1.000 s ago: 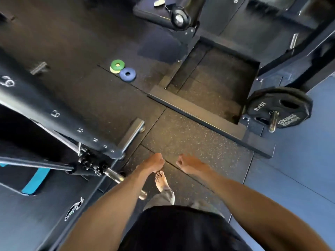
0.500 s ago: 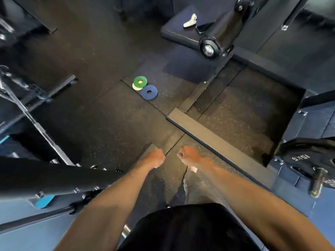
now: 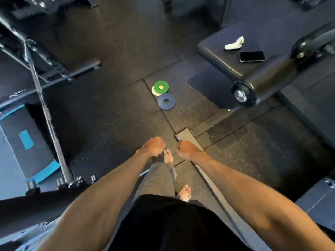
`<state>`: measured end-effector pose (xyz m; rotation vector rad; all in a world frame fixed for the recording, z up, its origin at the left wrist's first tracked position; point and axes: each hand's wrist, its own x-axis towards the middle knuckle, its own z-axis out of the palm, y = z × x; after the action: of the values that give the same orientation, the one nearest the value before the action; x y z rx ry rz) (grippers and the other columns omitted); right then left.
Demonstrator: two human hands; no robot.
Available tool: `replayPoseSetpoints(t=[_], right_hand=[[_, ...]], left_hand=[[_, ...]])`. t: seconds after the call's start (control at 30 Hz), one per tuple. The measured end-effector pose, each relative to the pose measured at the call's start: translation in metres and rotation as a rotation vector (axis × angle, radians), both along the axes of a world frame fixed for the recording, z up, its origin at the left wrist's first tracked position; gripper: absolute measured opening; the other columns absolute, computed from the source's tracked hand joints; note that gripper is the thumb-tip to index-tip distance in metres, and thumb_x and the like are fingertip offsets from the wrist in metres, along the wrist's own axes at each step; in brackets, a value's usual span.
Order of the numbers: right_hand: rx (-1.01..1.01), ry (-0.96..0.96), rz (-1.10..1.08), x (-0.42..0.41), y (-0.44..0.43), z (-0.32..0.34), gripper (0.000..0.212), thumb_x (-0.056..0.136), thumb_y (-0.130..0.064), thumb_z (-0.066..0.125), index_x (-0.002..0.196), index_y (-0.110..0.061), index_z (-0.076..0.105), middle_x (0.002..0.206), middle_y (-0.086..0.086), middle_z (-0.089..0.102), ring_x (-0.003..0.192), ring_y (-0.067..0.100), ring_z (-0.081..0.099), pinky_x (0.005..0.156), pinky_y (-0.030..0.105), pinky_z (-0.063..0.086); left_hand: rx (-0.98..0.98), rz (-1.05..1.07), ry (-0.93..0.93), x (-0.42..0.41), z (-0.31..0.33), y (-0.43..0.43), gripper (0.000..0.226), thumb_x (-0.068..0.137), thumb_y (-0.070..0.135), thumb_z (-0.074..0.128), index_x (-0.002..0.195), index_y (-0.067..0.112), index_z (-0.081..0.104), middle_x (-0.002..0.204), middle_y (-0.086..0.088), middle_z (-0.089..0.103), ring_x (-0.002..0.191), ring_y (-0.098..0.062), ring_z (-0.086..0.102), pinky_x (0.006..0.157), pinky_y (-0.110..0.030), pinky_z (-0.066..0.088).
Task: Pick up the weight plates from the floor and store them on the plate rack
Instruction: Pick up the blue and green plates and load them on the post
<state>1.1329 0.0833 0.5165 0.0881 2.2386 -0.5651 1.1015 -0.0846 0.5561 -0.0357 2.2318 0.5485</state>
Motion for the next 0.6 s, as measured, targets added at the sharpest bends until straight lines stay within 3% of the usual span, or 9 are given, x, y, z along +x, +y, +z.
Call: replayPoseSetpoints(t=[0.17,0.27,0.43,0.6], right_hand=[[0.035,0.044,0.069,-0.098,0.008,-0.004,0.039,0.102,-0.025,0.037,0.111,0.0,0.066,0.12,0.022,0.064,0.113,0.037,0.061,0.087,0.037,0.048],[0.078,0.036,0.095,-0.164,0.01,-0.005,0.039,0.103,-0.026,0.036,0.122,-0.002,0.061,0.128,0.019,0.06,0.118,0.035,0.058,0.09,0.037,0.047],[0.096,0.018,0.071,-0.26,0.008,-0.001,0.039,0.103,-0.031,0.037,0.117,-0.003,0.06,0.121,0.02,0.063,0.112,0.036,0.061,0.081,0.037,0.047],[0.081,0.007,0.091,-0.334,0.008,0.005,0.033,0.101,-0.025,0.041,0.114,-0.004,0.062,0.118,0.018,0.064,0.111,0.035,0.06,0.087,0.038,0.048]], left_hand=[[0.039,0.087,-0.063,-0.09,-0.031,-0.001,0.027,0.096,0.024,0.048,0.109,0.01,0.067,0.089,-0.008,0.07,0.082,-0.025,0.07,0.07,-0.032,0.055],[0.029,0.128,-0.09,-0.15,-0.04,-0.003,0.028,0.096,0.023,0.046,0.111,0.008,0.065,0.107,-0.014,0.071,0.094,-0.031,0.07,0.08,-0.038,0.057],[0.068,0.158,-0.066,-0.239,-0.038,0.001,0.031,0.096,0.017,0.042,0.113,0.002,0.063,0.11,-0.022,0.069,0.101,-0.037,0.067,0.085,-0.04,0.055],[0.069,0.186,-0.087,-0.3,-0.043,0.002,0.027,0.098,0.016,0.043,0.112,0.003,0.062,0.114,-0.02,0.067,0.104,-0.033,0.065,0.085,-0.037,0.051]])
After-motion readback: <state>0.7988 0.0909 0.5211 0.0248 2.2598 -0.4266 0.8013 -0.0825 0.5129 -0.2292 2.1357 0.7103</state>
